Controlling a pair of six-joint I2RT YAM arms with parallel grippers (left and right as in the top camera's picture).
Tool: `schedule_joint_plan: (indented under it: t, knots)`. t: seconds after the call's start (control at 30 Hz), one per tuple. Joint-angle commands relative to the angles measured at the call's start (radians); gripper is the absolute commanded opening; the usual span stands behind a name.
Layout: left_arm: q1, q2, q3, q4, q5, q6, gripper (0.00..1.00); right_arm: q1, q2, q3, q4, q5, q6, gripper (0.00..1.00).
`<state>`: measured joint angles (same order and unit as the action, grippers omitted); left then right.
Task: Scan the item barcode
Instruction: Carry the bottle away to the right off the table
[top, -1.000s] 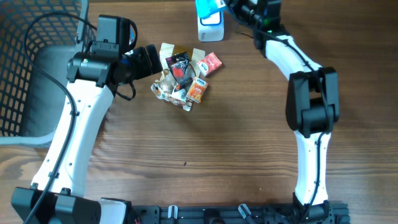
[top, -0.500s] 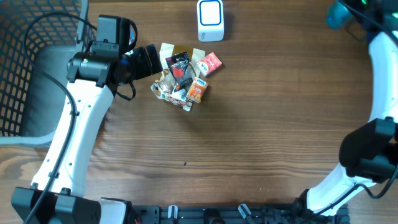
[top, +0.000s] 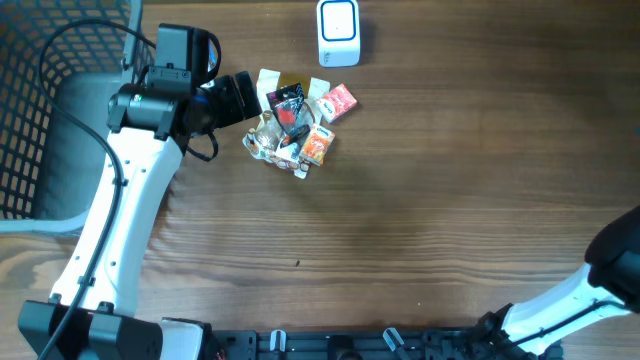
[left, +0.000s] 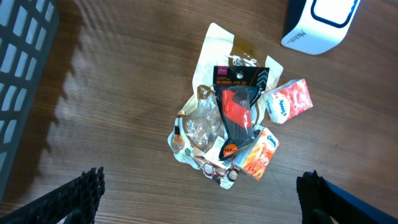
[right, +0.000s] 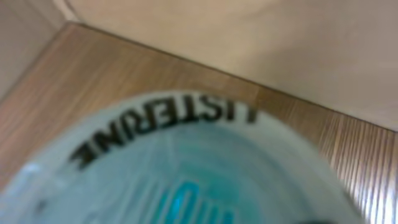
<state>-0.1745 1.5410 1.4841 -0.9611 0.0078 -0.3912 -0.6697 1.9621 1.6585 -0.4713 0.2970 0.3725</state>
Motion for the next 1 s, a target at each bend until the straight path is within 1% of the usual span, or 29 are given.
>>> schedule_joint_plan:
  t: [0.0, 0.1, 0.17, 0.2, 0.27, 0.3, 0.4, 0.47, 0.5, 0.6, 0.8, 0.87, 0.93, 0.97]
  knots:
    - [0.002, 0.004, 0.003, 0.002, -0.006, -0.009, 1.00, -0.020, 0.087, -0.002, 0.073, 0.016, -0.033, 0.06]
    - [0.002, 0.004, 0.003, 0.002, -0.006, -0.009, 1.00, -0.038, 0.162, -0.002, 0.138, 0.017, -0.059, 0.09]
    - [0.002, 0.004, 0.003, 0.002, -0.006, -0.009, 1.00, -0.049, 0.183, -0.002, 0.152, 0.017, -0.058, 0.12]
    - [0.002, 0.004, 0.003, 0.002, -0.006, -0.009, 1.00, -0.056, 0.183, -0.002, 0.159, 0.016, -0.058, 0.25]
    - [0.002, 0.004, 0.003, 0.002, -0.006, -0.009, 1.00, -0.063, 0.179, 0.003, 0.164, 0.016, -0.085, 0.38]
    - [0.002, 0.004, 0.003, 0.002, -0.006, -0.009, 1.00, -0.063, 0.177, 0.005, 0.159, 0.018, -0.089, 0.52]
    - [0.002, 0.004, 0.003, 0.002, -0.006, -0.009, 1.00, -0.063, 0.152, 0.006, 0.140, 0.017, -0.108, 0.78]
    - [0.002, 0.004, 0.003, 0.002, -0.006, -0.009, 1.00, -0.063, 0.103, 0.006, 0.126, 0.016, -0.108, 0.93]
    - [0.002, 0.004, 0.003, 0.002, -0.006, -0.009, 1.00, -0.063, 0.060, 0.006, 0.119, 0.015, -0.108, 0.96]
    - [0.002, 0.004, 0.003, 0.002, -0.006, -0.009, 1.00, -0.063, -0.035, 0.006, 0.115, -0.051, -0.111, 1.00]
    - [0.002, 0.004, 0.003, 0.002, -0.006, -0.009, 1.00, -0.048, -0.211, 0.006, 0.086, -0.176, -0.108, 1.00]
    - [0.002, 0.004, 0.003, 0.002, -0.006, -0.009, 1.00, -0.027, -0.274, 0.006, 0.065, -0.322, -0.107, 1.00]
    - [0.002, 0.004, 0.003, 0.002, -0.006, -0.009, 1.00, 0.001, -0.324, 0.006, 0.045, -0.546, -0.106, 1.00]
    - [0.002, 0.004, 0.003, 0.002, -0.006, -0.009, 1.00, 0.020, -0.345, 0.006, 0.032, -0.661, -0.084, 1.00]
